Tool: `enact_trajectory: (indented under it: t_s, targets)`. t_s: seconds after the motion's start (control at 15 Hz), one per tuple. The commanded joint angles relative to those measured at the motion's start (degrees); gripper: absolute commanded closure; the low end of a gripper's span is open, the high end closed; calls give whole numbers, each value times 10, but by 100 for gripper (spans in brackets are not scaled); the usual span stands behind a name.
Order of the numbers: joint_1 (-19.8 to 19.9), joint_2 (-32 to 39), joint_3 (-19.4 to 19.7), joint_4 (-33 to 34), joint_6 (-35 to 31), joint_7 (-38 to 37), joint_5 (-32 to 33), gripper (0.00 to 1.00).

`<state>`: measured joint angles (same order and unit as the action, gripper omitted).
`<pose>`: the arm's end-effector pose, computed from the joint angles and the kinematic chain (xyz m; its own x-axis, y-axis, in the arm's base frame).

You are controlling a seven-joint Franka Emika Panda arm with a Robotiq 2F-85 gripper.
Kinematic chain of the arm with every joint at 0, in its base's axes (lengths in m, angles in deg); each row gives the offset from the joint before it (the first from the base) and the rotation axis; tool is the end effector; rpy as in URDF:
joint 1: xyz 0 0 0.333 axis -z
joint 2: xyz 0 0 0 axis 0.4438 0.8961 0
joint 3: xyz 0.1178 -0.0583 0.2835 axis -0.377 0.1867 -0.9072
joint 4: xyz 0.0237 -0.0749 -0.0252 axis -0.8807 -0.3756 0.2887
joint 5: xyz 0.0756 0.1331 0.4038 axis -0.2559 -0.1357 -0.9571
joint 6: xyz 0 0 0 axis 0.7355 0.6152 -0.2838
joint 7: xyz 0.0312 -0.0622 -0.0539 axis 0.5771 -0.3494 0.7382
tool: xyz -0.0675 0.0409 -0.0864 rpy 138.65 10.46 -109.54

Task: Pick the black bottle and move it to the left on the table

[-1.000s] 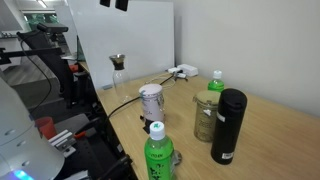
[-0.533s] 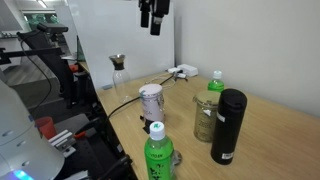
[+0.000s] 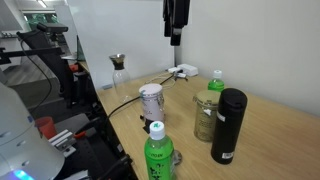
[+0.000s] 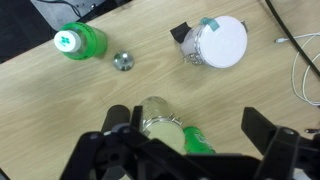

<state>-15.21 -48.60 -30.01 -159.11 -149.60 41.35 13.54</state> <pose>0.4139 -0.1841 0.4208 0.8439 -0.5325 -0.0644 -0.5363 -0.8348 -0.1248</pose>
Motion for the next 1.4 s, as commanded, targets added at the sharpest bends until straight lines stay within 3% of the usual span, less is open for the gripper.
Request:
enact_trajectory:
  t_s: [0.0, 0.2, 0.67, 0.93, 1.0, 1.33]
  targets:
    - [10, 1, -9, 1, 1, 4, -4, 0]
    - [10, 1, -9, 1, 1, 4, -4, 0]
    - [46, 81, -12, -9, -158, -181, -12, 0]
    - [75, 132, -3, 4, -210, -276, -9, 0]
    - [67, 118, -2, -4, -197, -238, -3, 0]
    - [68, 120, -5, -3, -199, -242, -2, 0]
